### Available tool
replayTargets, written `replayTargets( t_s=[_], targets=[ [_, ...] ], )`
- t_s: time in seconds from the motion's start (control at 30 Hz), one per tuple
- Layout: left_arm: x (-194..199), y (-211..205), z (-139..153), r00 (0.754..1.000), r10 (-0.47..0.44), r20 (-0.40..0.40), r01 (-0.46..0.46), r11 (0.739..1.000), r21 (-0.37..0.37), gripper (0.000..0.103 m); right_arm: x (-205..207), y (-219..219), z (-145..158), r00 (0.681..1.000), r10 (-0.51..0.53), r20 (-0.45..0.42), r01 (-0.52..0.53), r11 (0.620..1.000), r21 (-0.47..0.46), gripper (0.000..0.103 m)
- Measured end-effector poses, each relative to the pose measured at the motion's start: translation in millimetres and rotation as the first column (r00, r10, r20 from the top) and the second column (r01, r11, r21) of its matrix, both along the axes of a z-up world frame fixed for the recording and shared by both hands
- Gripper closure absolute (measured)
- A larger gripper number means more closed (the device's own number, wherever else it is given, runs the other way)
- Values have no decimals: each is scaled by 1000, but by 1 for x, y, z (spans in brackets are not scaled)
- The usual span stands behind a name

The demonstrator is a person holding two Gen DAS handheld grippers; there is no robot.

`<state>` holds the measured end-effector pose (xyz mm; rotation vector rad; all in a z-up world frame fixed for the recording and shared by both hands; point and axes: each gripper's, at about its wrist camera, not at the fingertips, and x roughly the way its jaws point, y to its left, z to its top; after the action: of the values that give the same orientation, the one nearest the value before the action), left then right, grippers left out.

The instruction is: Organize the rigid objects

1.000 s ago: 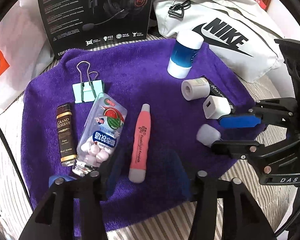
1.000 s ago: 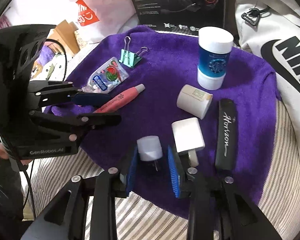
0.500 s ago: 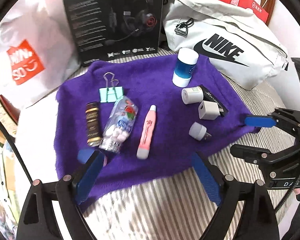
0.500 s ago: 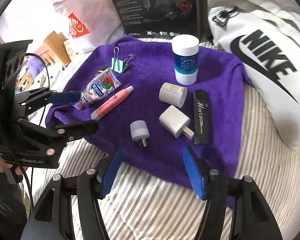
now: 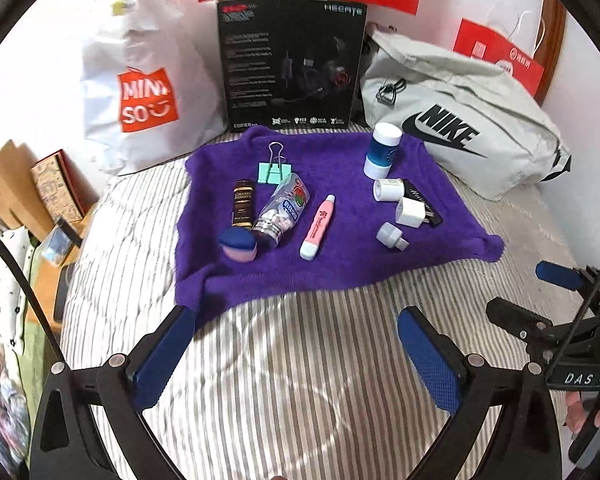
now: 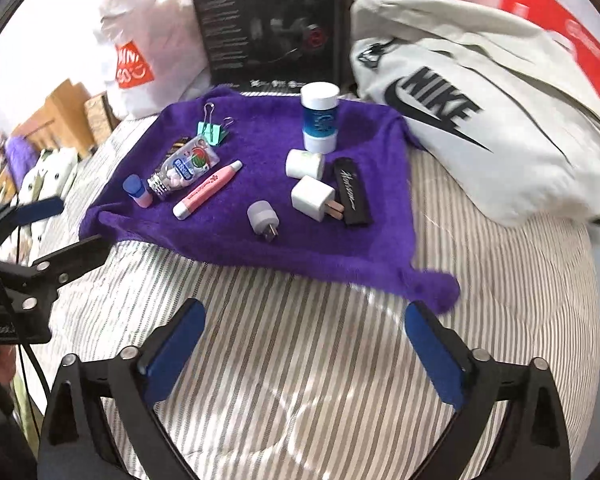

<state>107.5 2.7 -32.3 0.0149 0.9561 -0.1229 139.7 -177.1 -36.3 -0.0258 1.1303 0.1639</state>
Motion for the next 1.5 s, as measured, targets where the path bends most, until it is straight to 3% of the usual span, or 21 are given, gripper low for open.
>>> replayTargets(
  t_s=[0.33, 0.53, 0.97, 1.5],
  targets=[
    [-51, 3, 23, 999, 25, 35, -23, 998, -64, 0, -58, -11, 36, 995, -98, 32, 97, 995, 18, 0],
    [-65, 2, 28, 999, 31, 38, -29, 998, -51, 0, -80, -13, 52, 989, -129, 71, 127, 991, 31, 0],
    [-76, 2, 32, 999, 17, 41, -16, 1000, -15, 0, -99, -10, 73, 985, -128, 120, 128, 992, 9, 0],
    [-78, 4, 31, 999, 12, 30, -11, 1000, -29, 0, -106, -12, 80, 983, -127, 135, 127, 992, 13, 0]
  ],
)
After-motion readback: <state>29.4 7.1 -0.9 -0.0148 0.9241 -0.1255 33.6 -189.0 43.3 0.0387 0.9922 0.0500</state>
